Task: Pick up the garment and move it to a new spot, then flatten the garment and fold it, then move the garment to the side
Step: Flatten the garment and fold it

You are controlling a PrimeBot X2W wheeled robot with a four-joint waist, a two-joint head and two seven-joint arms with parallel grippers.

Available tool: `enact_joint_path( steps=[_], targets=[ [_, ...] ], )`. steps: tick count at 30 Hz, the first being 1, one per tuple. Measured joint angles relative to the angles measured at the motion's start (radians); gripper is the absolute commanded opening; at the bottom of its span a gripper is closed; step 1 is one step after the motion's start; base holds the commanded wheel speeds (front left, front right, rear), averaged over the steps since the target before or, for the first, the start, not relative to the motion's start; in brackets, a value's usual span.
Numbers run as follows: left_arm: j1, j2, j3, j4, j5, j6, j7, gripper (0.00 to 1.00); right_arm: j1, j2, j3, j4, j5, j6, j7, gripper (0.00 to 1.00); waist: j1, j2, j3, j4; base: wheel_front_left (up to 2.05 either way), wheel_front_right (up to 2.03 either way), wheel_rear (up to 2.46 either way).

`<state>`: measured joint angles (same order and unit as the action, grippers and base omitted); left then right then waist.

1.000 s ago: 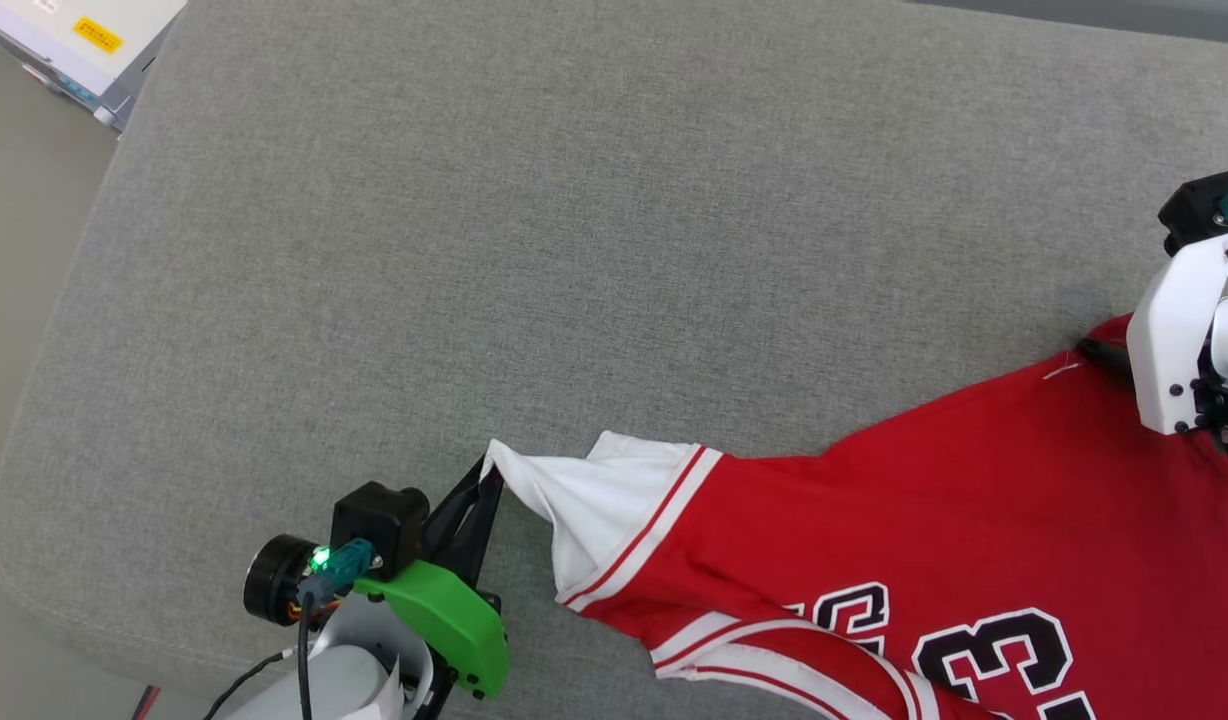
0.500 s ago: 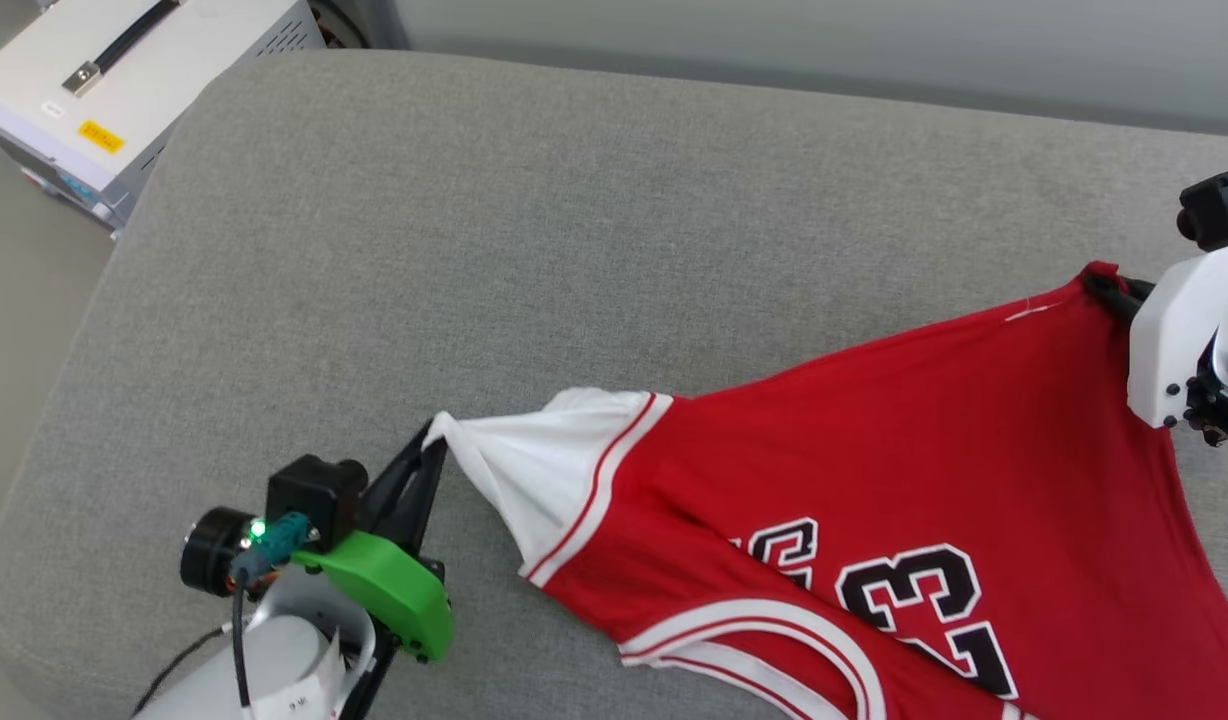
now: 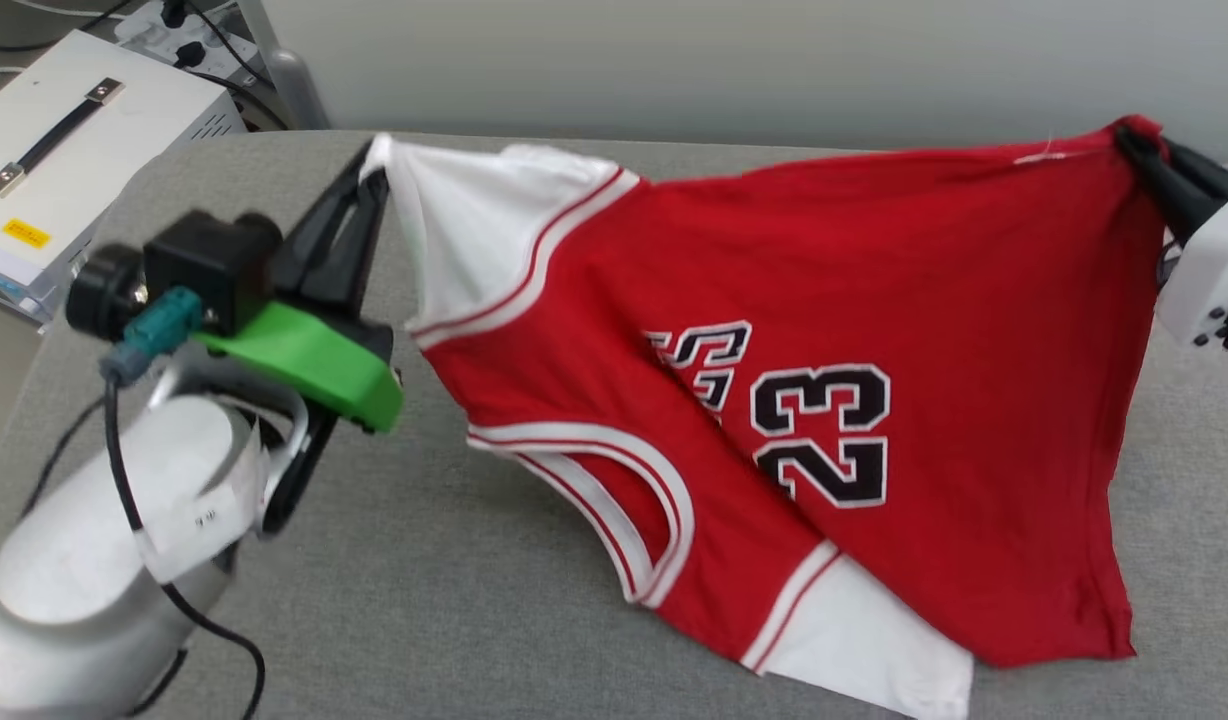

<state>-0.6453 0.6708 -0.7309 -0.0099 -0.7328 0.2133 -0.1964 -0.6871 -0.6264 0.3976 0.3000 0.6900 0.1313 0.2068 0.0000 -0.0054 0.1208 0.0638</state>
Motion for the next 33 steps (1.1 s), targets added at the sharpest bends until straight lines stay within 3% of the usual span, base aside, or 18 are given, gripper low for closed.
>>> enact_joint_path(
  steps=[9, 14, 25, 33],
  targets=[
    [-0.393, -0.024, 0.038, 0.062, 0.055, -0.100, 0.081, 0.00, -0.218, 0.034, -0.141, -0.050, -0.098, 0.000, 0.041, 0.00, 0.0000, 0.0000, 0.095, -0.024, 0.00, 0.00, 0.00],
    [-0.655, -0.079, 0.057, 0.144, 0.091, -0.160, 0.118, 0.00, -0.425, 0.037, -0.175, -0.041, -0.148, 0.000, 0.070, 0.00, 0.0000, 0.0000, 0.179, -0.027, 0.00, 0.00, 0.00],
    [-1.138, -0.157, 0.083, 0.378, 0.153, -0.269, 0.153, 0.00, -0.888, 0.056, -0.109, 0.119, -0.274, 0.000, 0.058, 0.00, 0.0002, 0.0000, 0.351, -0.035, 0.00, 0.00, 0.00],
    [-1.269, -0.178, 0.087, 0.532, 0.151, -0.309, 0.124, 0.00, -1.082, 0.069, -0.035, 0.253, -0.281, 0.000, 0.000, 0.00, 0.0001, 0.0000, 0.437, -0.037, 0.00, 0.00, 0.00]
  ],
)
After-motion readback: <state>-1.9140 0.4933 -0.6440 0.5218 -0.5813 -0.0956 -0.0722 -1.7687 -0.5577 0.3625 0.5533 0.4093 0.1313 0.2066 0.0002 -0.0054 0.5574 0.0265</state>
